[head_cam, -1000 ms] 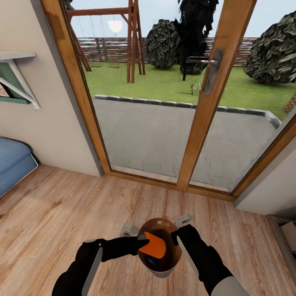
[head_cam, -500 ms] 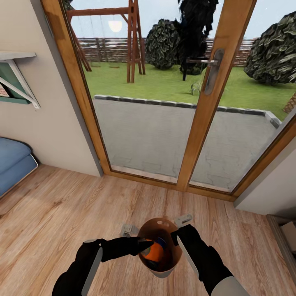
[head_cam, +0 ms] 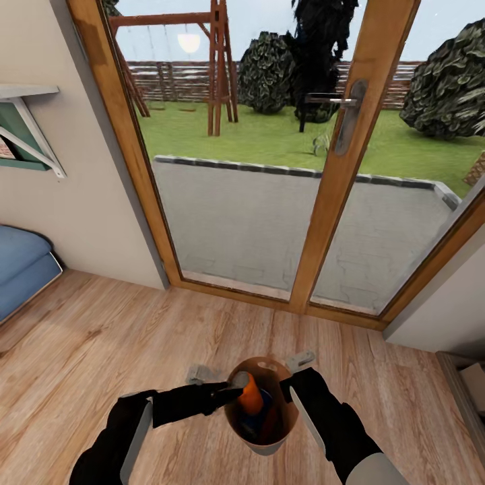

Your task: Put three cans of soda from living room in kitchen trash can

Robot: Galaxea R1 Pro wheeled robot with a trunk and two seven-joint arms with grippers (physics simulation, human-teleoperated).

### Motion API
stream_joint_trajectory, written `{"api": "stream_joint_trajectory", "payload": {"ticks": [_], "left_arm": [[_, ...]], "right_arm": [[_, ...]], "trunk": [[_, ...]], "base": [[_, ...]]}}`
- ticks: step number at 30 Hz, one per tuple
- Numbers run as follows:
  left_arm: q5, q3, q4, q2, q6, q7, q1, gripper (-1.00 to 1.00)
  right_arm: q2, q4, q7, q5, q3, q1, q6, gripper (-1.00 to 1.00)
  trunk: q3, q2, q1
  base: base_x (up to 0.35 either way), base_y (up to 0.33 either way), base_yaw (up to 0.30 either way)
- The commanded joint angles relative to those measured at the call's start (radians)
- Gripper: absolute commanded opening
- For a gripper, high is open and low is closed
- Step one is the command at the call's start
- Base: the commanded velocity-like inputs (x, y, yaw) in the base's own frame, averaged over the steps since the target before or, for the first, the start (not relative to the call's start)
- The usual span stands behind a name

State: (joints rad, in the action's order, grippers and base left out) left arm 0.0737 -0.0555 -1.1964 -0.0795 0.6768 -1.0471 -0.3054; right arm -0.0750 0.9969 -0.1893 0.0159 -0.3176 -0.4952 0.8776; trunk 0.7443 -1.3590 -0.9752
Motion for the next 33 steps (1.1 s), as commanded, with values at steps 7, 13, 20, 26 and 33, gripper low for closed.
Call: {"api": "stream_joint_trajectory", "payload": {"ticks": [7,13,20,26,33], "left_arm": [[0.001,-0.080,0.000,0.057,0.003,-0.119,0.000,1.00],[-0.002,-0.125,0.009,0.130,0.003,-0.205,0.000,1.00],[-0.003,-0.173,0.070,0.206,-0.001,-0.240,0.000,1.00],[-0.004,-0.176,0.163,0.233,-0.057,-0.242,0.000,1.00],[-0.007,-0.177,0.260,0.247,-0.182,-0.238,0.000,1.00]], "right_arm": [[0.000,0.000,0.005,-0.011,0.000,0.000,0.000,-1.00],[0.000,0.000,0.005,-0.011,0.000,0.000,0.000,-1.00],[0.000,-0.001,0.006,-0.011,0.000,0.000,0.000,-1.00],[0.000,0.000,0.007,-0.011,0.000,0.000,-0.002,-1.00],[0.001,0.000,0.007,-0.012,0.000,0.000,-0.006,-1.00]], "trunk": [[0.000,0.000,0.000],[0.000,0.000,0.000],[0.000,0.000,0.000],[0.000,0.000,0.000],[0.000,0.000,0.000]], "base": [[0.000,0.000,0.000],[0.000,0.000,0.000],[0.000,0.000,0.000],[0.000,0.000,0.000],[0.000,0.000,0.000]]}}
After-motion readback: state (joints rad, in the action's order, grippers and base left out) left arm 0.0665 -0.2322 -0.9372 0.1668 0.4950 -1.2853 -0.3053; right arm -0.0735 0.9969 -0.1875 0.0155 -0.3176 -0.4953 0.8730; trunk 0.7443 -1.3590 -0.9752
